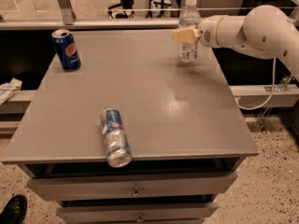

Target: Move blue plastic bottle near pepsi can

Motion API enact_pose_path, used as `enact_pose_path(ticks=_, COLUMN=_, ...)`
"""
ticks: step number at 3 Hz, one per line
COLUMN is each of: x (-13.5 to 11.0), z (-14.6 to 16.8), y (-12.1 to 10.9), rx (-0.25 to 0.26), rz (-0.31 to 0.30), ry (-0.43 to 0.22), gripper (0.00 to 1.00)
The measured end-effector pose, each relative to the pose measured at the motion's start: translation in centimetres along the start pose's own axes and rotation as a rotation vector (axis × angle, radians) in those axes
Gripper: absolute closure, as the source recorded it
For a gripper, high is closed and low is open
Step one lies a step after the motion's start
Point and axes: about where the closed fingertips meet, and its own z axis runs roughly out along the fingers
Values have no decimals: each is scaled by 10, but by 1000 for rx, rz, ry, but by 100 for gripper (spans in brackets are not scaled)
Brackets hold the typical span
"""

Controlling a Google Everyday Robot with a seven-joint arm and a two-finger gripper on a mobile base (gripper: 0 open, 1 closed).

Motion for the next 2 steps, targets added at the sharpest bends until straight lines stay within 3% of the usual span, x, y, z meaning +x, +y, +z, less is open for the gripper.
enact_pose_path(ticks=1, x=-21, z=9, y=8, rx=-22, rz=-13, ry=-57, gripper=85)
enact_pose_path(ticks=2, x=-61, z=15, y=28, rx=-58, rz=-35, ry=-143, gripper=100)
